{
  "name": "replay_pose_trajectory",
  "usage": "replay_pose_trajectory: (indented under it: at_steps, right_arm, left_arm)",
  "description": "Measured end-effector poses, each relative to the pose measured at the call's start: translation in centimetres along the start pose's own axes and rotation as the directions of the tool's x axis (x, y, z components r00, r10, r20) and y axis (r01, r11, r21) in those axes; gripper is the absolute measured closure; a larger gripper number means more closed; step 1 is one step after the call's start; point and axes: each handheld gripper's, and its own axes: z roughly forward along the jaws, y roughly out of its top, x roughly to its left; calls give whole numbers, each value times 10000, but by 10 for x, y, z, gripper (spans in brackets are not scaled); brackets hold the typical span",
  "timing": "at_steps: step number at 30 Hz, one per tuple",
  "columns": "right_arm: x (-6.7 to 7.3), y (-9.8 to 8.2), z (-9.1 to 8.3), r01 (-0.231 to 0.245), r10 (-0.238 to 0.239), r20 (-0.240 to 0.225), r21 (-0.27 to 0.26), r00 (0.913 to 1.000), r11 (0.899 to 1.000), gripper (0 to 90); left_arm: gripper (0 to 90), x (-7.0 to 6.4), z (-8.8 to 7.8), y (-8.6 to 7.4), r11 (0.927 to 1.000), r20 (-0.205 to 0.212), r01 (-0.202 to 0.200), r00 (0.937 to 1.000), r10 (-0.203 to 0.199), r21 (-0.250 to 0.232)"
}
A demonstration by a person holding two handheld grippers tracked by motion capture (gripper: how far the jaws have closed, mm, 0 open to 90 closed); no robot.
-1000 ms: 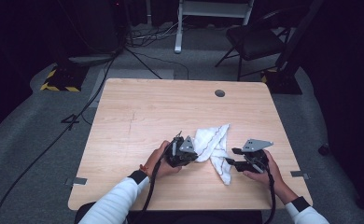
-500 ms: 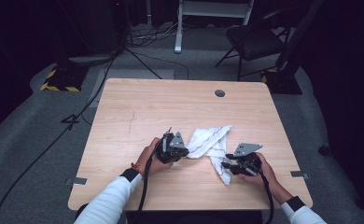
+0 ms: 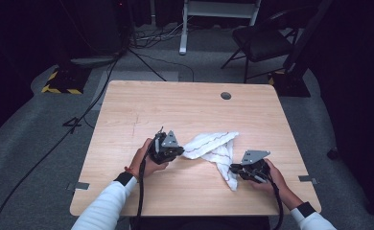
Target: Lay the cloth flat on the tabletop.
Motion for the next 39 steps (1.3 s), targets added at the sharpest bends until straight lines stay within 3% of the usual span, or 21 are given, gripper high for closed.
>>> replay_pose_trajectory:
  at_steps: [9,18,21,23,24,28,29,39]
  right_arm:
    - [6,1,-5,463,-463,54,-46,9989,9989,873]
    - [17,7,-10,1005,-1020,-491,-321,9936,9944,875]
    - [20,8,-11,1135,-1158,-593,-416,9915,9927,837]
    - [20,8,-12,1069,-1096,-618,-458,9921,9932,790]
    - [18,7,-12,991,-1014,-508,-469,9935,9940,711]
    - [14,7,-15,749,-772,-389,-589,9963,9955,650]
    - [12,8,-18,610,-635,-321,-736,9975,9954,593]
    - [-5,15,-32,54,40,645,-1448,9979,9894,481]
  left_arm:
    - [852,12,-18,-16,9989,-322,444,9985,-450,-177]
    - [852,15,-29,-30,9974,-507,705,9962,-711,-127]
    - [852,16,-31,-34,9972,-553,741,9957,-745,-95]
    - [852,17,-31,-34,9971,-575,752,9955,-757,-101]
    - [852,17,-30,-34,9975,-591,707,9957,-709,-45]
    - [852,17,-27,-33,9978,-654,669,9956,-667,17]
    - [851,17,-27,-33,9976,-694,687,9952,-684,24]
    - [851,22,-23,-30,9971,-808,758,9938,-764,-99]
